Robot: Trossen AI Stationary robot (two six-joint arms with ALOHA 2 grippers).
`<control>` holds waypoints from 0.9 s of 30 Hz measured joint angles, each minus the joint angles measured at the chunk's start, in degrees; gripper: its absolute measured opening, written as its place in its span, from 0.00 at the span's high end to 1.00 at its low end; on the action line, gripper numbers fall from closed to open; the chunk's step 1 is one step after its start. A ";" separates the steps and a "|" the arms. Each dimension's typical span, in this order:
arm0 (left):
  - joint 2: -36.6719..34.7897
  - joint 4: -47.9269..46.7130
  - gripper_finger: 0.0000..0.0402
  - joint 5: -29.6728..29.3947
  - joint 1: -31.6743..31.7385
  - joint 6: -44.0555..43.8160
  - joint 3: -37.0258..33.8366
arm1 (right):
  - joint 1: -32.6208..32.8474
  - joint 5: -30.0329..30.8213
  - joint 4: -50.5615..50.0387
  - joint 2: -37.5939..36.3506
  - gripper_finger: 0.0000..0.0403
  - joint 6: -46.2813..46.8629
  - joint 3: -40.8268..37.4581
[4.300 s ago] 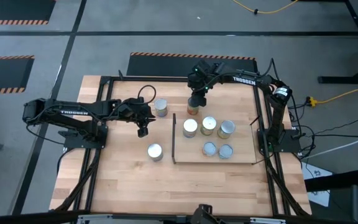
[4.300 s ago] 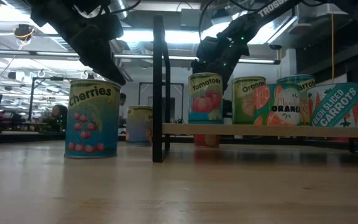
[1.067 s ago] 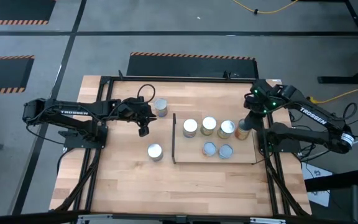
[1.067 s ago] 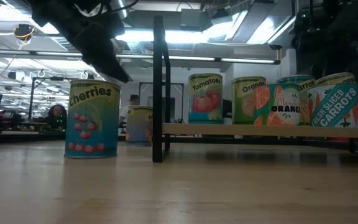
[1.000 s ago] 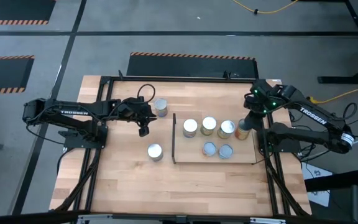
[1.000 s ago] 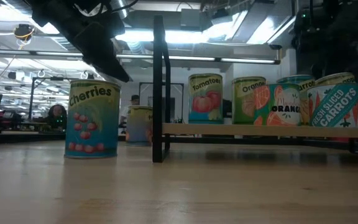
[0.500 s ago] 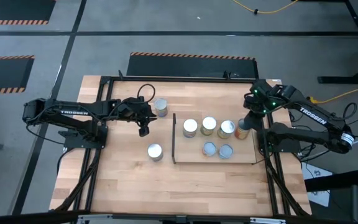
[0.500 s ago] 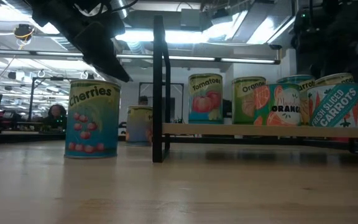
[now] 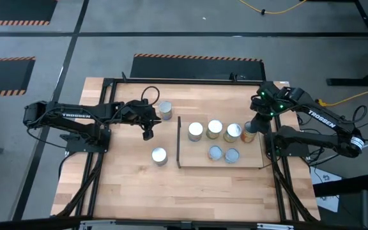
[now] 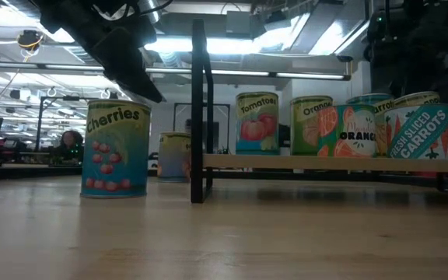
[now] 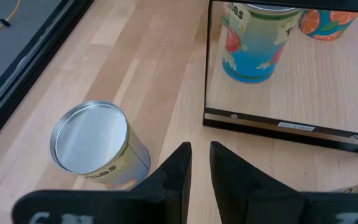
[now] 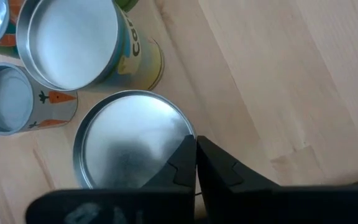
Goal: Pick and place cans onto a shelf
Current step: Put the canned pineapple on the shelf
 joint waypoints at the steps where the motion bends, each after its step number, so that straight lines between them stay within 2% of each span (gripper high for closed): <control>1: 0.00 -0.02 0.87 0.02 -0.02 0.00 0.00 | 0.00 0.01 0.00 0.00 0.96 0.00 0.00; 27: 0.00 -0.17 0.87 0.02 -0.01 -1.29 0.00 | 0.00 0.06 0.02 0.00 0.96 -0.11 0.00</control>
